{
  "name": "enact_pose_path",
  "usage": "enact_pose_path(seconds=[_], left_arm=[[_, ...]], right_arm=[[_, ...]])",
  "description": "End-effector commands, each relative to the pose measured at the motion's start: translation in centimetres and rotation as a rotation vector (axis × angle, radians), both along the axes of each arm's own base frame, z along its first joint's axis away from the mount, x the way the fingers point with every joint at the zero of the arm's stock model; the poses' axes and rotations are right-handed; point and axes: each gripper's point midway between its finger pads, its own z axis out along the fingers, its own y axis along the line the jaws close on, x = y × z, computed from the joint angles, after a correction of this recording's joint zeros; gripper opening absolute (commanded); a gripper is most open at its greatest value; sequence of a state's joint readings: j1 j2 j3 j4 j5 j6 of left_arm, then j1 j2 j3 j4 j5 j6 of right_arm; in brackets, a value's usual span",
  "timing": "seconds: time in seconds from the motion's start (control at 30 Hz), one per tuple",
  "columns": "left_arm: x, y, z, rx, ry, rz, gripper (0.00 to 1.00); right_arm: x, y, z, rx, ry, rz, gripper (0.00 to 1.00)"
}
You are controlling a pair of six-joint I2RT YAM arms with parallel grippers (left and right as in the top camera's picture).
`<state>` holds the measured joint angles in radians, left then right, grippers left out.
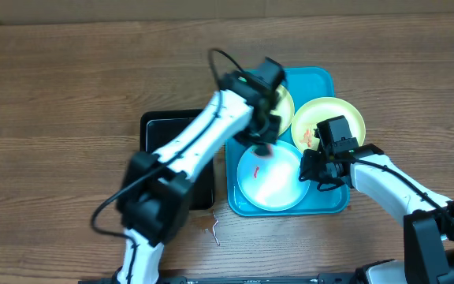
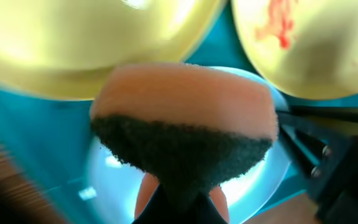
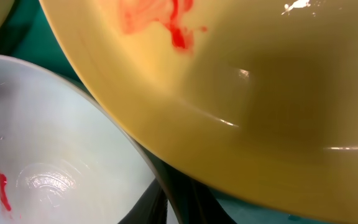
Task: Clean dirty plates on tray and stack at the side
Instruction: 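Scrub the white plate with the sponge in the left gripper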
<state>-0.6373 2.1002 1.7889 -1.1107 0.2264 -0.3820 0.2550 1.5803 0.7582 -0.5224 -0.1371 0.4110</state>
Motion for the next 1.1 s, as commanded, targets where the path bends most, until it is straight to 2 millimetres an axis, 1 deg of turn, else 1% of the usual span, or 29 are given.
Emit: enact_pose_path(seconds=[0.0, 0.07, 0.13, 0.2, 0.27, 0.37, 0.5, 0.53, 0.57, 0.63, 0.67, 0.73, 0.8, 0.93, 1.0, 1.07], left_arm=[[-2.1, -2.4, -3.9, -0.033, 0.174, 0.044, 0.04], [-2.8, -2.6, -5.4, -0.012, 0.217, 0.051, 0.04], [-2.9, -2.2, -6.7, 0.025, 0.231, 0.058, 0.04], [-2.9, -1.1, -7.7, 0.083, 0.233, 0.064, 0.04], [-2.6, 0.6, -8.4, 0.170, 0.211, 0.079, 0.04], [-1.9, 3.4, -8.7, 0.304, 0.159, 0.092, 0.04], [-0.8, 6.9, -8.4, 0.479, 0.077, 0.083, 0.04], [-0.5, 7.3, -8.3, 0.503, 0.059, 0.060, 0.04], [-0.4, 7.3, -8.3, 0.503, 0.052, 0.030, 0.04], [-0.5, 6.9, -8.4, 0.483, 0.055, -0.001, 0.04], [-0.8, 6.2, -8.5, 0.446, 0.074, -0.011, 0.04], [-1.6, 4.2, -8.8, 0.333, 0.129, -0.036, 0.04], [-2.4, 1.6, -8.7, 0.188, 0.185, -0.060, 0.04], [-3.6, -2.3, -7.8, -0.029, 0.270, -0.073, 0.04], [-4.3, -3.8, -7.3, -0.106, 0.308, -0.085, 0.04], [-4.8, -4.3, -7.3, -0.123, 0.329, -0.094, 0.04]], right_arm=[[-0.4, -0.9, -0.6, -0.033, 0.012, -0.022, 0.14], [-0.4, -0.9, -0.6, -0.034, 0.014, -0.022, 0.14], [-0.4, -0.9, -0.6, -0.034, 0.014, -0.022, 0.14], [-0.4, -0.9, -0.6, -0.034, 0.014, -0.022, 0.14], [-0.5, -0.9, -0.6, -0.034, 0.015, -0.022, 0.14], [-0.5, -0.9, -0.6, -0.034, 0.015, -0.022, 0.14], [-0.4, -0.9, -0.6, -0.034, 0.015, -0.022, 0.14], [-0.5, -0.9, -0.6, -0.034, 0.015, -0.022, 0.14], [-0.5, -0.9, -0.6, -0.034, 0.015, -0.022, 0.14], [-0.5, -0.9, -0.6, -0.034, 0.015, -0.022, 0.14], [-0.5, -0.9, -0.6, -0.034, 0.015, -0.022, 0.14], [-0.5, -0.9, -0.6, -0.034, 0.015, -0.022, 0.14], [-0.5, -0.9, -0.6, -0.034, 0.015, -0.022, 0.14], [-0.5, -0.9, -0.6, -0.034, 0.015, -0.022, 0.13], [-0.5, -0.9, -0.6, -0.034, 0.015, -0.022, 0.14], [-0.5, -0.9, -0.6, -0.034, 0.015, -0.022, 0.14]])
